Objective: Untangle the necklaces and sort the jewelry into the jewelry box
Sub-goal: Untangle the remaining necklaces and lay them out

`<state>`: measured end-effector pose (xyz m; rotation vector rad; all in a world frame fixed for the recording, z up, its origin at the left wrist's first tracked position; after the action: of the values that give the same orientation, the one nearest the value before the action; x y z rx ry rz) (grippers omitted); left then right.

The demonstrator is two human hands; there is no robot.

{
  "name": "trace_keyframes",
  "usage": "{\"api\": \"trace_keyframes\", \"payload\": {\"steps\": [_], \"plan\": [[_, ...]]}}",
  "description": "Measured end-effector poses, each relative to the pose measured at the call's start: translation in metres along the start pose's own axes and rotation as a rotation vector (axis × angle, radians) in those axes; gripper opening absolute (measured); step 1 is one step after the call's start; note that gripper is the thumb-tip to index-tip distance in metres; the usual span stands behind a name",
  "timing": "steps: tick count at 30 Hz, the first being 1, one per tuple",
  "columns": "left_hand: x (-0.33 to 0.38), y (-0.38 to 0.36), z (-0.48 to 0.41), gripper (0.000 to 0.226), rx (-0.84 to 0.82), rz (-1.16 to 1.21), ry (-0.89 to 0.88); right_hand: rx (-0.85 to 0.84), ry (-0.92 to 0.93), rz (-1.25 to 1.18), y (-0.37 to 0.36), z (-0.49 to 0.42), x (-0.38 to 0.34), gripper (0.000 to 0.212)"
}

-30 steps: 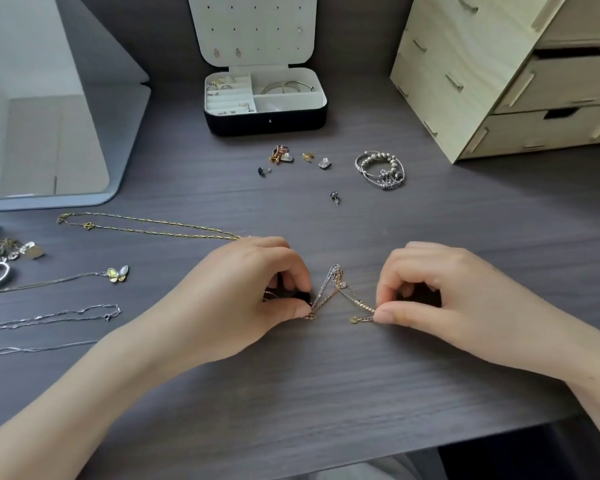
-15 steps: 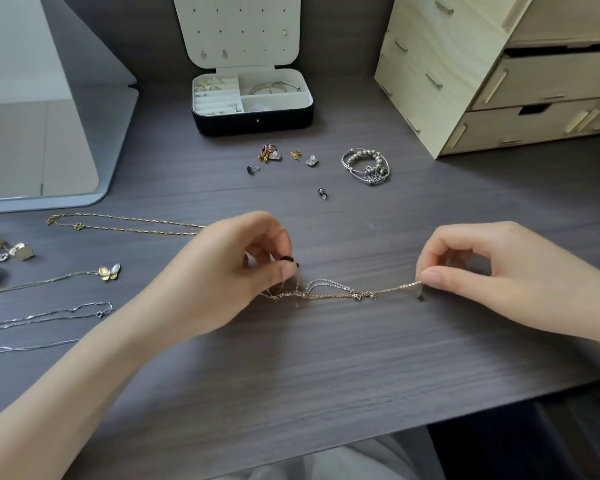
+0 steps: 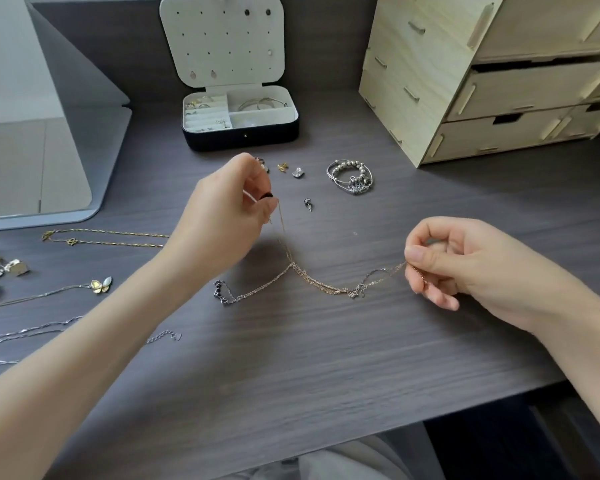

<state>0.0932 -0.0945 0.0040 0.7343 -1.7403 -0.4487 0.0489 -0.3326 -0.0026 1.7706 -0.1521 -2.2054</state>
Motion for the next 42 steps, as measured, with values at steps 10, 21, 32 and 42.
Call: {"api": "trace_keyframes", "payload": {"steps": [10,21,32,42], "plan": [[-0.008,-0.011,0.004,0.015,0.081,-0.391,-0.246,0.200,0.117,0.507,0.011,0.003,0.002,0.014],[0.018,-0.032,0.054,0.012,-0.271,-0.221,-0.487,0.456,0.431,1.137,0.005,0.020,-0.011,0.017],[0.015,-0.036,0.054,0.027,-0.235,-0.204,-0.519,0.161,0.575,0.918,-0.043,0.001,-0.005,0.017],[0.014,-0.042,0.055,0.029,-0.257,-0.232,-0.556,0.029,0.406,0.625,-0.028,0.001,-0.017,0.014]]}}
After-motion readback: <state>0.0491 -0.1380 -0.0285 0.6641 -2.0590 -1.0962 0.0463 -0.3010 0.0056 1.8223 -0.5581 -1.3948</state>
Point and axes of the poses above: each hand's wrist, its own z-axis away from the middle knuckle, its own y-axis out of the back of the hand, x = y × z, the point moved 3 cm from there along -z, towards the middle knuckle, and after that the axes turned 9 degrees about x, right-handed, at the moved point
